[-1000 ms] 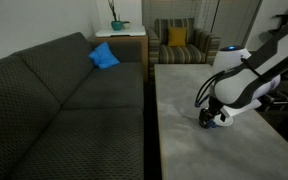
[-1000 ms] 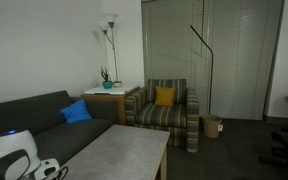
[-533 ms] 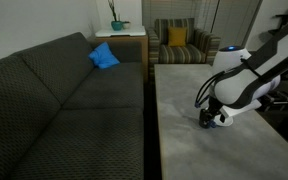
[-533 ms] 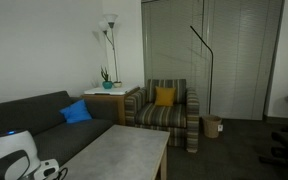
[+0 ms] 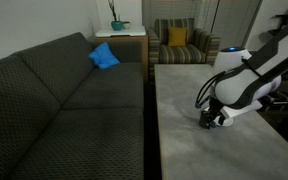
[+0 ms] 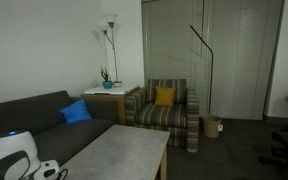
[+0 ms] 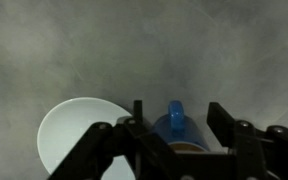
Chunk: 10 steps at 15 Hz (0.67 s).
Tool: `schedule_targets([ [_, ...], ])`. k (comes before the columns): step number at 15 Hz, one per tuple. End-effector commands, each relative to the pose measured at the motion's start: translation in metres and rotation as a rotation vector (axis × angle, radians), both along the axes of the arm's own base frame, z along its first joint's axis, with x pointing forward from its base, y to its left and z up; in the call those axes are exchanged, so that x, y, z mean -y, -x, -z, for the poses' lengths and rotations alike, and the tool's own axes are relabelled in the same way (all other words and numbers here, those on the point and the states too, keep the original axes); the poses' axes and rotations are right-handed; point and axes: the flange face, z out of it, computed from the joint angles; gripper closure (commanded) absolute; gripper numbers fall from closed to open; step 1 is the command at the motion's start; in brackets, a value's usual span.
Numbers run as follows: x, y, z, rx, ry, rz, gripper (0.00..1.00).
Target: Put the cup on the plate
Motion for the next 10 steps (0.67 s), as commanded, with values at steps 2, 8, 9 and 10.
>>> schedule_targets([
  [2,0.0045,0.0012,0.0017,-0.012,-0.023,-0.007,0.48],
  [8,0.0042,0.0007,0.0013,-0.009,-0.023,-0.008,0.51],
  [9,0.0044,0.0001,0.0009,-0.006,-0.024,-0.004,0.52],
  [10,0.0040,0.0002,0.0009,-0.005,-0.024,-0.005,0.54],
])
